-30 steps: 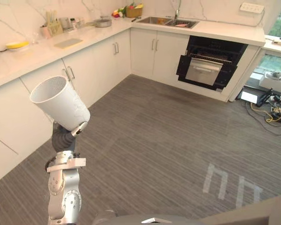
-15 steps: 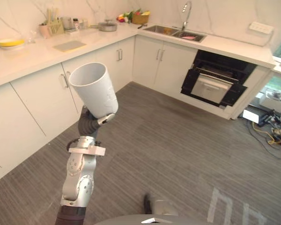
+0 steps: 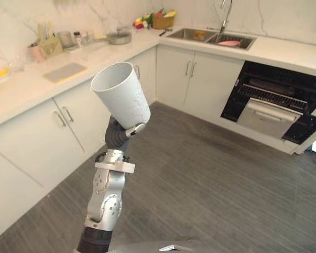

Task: Walk over to the sink, pick up the cup, carry it to the dishwasher, place the cup inside the dishwasher, then close the dishwasher door

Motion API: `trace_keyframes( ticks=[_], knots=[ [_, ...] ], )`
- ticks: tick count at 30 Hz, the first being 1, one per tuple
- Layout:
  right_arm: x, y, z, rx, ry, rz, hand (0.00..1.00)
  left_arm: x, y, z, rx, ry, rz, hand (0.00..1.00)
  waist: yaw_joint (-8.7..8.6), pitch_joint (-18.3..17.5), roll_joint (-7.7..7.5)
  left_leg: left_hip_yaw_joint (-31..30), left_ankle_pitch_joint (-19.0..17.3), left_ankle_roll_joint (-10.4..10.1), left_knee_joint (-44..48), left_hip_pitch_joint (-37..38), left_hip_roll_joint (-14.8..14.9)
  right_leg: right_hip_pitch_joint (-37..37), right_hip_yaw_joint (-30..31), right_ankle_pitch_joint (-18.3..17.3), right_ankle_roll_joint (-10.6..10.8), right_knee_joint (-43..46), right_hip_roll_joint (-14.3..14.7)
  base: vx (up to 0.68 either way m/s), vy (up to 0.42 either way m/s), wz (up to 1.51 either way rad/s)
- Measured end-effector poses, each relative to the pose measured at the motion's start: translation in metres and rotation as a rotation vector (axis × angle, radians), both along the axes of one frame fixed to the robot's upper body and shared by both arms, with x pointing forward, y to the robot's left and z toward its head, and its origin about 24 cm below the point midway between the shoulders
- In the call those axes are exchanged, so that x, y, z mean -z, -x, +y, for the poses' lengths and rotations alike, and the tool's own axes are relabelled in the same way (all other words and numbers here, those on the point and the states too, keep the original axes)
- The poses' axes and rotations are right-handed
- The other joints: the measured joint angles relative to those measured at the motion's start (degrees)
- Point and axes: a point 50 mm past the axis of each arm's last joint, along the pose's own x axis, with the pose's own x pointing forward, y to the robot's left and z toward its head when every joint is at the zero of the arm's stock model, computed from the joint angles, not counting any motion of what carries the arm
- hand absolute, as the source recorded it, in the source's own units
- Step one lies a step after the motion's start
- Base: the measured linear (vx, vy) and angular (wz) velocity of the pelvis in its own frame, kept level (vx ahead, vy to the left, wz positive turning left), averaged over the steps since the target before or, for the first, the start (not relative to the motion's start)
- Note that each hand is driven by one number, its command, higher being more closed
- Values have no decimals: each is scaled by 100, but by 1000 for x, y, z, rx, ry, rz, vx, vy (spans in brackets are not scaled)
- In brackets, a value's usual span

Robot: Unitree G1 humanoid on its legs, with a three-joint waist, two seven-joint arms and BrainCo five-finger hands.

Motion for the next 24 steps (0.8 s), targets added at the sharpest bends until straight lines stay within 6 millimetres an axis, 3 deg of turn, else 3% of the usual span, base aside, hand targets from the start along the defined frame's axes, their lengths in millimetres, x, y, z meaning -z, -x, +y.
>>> trace_keyframes(
  ticks=[1, 3, 4, 5, 6, 7, 9, 12, 13, 14, 15, 16, 17, 18, 19, 20, 22, 24],
  knots=[
    [0, 1, -2, 1, 12, 5, 0, -3, 1, 3, -13, 3, -13, 100, 56, 7, -12, 263, -339, 62, -633, -272, -16, 222, 230, -87, 2, -123, -30, -123, 77, -89],
    [-1, -1, -6, -9, 33, 6, 0, -7, 4, 8, -33, 6, -34, 100, 101, 9, -70, 454, -475, 121, -2255, -422, -218, 414, 572, -302, 86, -186, -178, -176, 72, -91],
    [-1, -2, -9, -8, 51, -2, 0, -8, 8, 10, -37, 8, -41, 100, 126, -7, -103, 289, -94, 142, -3787, -427, -463, 482, 785, -502, 279, -202, -332, -96, 124, -94],
    [-2, -3, -11, -1, 62, -6, 0, -5, 12, 11, -42, 8, -27, 100, 184, -36, -145, 18, 664, 69, -4426, -424, -679, 534, 1070, -738, 441, -156, -461, 14, 202, -101],
    [-2, -3, -12, 1, 68, -3, 0, 0, 15, 13, -49, 6, -6, 100, 221, -95, -215, 11, 851, 180, -4498, -331, -824, 564, 1277, -826, 477, -153, -519, 412, 301, -79],
    [0, -8, -10, 33, 84, -8, 0, 9, 17, 16, -60, -10, 39, 100, 155, -191, -348, 140, 511, 221, -4306, -264, -977, 661, 1581, -836, 427, -125, -655, 597, 351, -55],
    [-1, -8, -14, 39, 101, -15, 0, 18, 22, 20, -70, -28, 77, 100, 188, -230, -385, 275, 65, 320, -3609, -323, -842, 683, 1778, -676, 426, -18, -703, 597, 294, -53],
    [4, 0, -3, 85, 70, 28, 0, 25, 27, 28, -63, -100, 101, 100, 252, -385, -533, 316, -34, 288, -3439, 68, -787, 617, 1883, -118, 428, 716, -628, 485, 135, -67],
    [5, 5, -2, 137, 64, 39, 0, 24, 27, 28, -46, -110, 90, 100, 241, -503, -634, 354, -60, 323, -3732, 395, -937, 331, 1853, -28, 585, 1537, -592, 354, 107, -41],
    [7, 9, 4, 188, 50, 44, 0, 21, 26, 26, -31, -111, 69, 100, 231, -536, -709, 423, -167, 375, -3990, 701, -1091, 7, 1868, 85, 923, 2375, -642, 346, 126, -32],
    [8, 9, 10, 248, 32, 29, 0, 16, 23, 23, -13, -119, 39, 100, 185, -544, -749, 435, -421, 365, -4306, 1077, -1237, -510, 1803, 417, 1946, 3466, -693, 216, 105, -17],
    [9, 8, 12, 269, 24, 19, 0, 14, 22, 21, -4, -119, 26, 100, 163, -533, -768, 463, -579, 382, -4453, 1262, -1300, -751, 1663, 679, 1949, 3971, -758, 184, -8, -38],
    [10, 11, 16, 307, 10, 25, 0, 14, 21, 21, -3, -127, 23, 100, 141, -476, -827, 684, -689, 445, -4661, 1607, -1435, -1201, 1239, 962, 1725, 4856, -1058, 152, -90, -71],
    [10, 6, 16, 312, -6, -4, 0, 17, 20, 23, -21, -131, 41, 100, 135, -432, -846, 784, -829, 438, -4809, 1947, -1426, -1576, 696, 564, 970, 5328, -1210, 159, -108, -75],
    [9, 6, 16, 309, -15, -18, 0, 19, 19, 24, -28, -140, 50, 100, 82, -432, -794, 786, -879, 400, -4902, 2123, -1365, -1717, 419, 271, 675, 5429, -1208, 188, -53, -45],
    [9, 6, 18, 310, -22, -37, 0, 22, 16, 25, -30, -150, 63, 100, -66, -445, -735, 776, -920, 340, -5084, 2415, -1239, -1956, 52, -172, 585, 5311, -1110, 202, -26, -6],
    [8, 0, 22, 333, -24, -82, 0, 18, 11, 22, -14, -156, 47, 100, -211, -441, -740, 714, -961, 267, -5321, 2621, -1129, -2443, -189, -442, 579, 4476, -1051, 314, -81, 21],
    [7, -2, 24, 354, -19, -113, 0, 12, 7, 18, 3, -149, 28, 100, -302, -442, -657, 571, -1064, 78, -5411, 2756, -972, -2662, -367, -321, 502, 2960, -1090, 435, -138, 48]
  ],
)
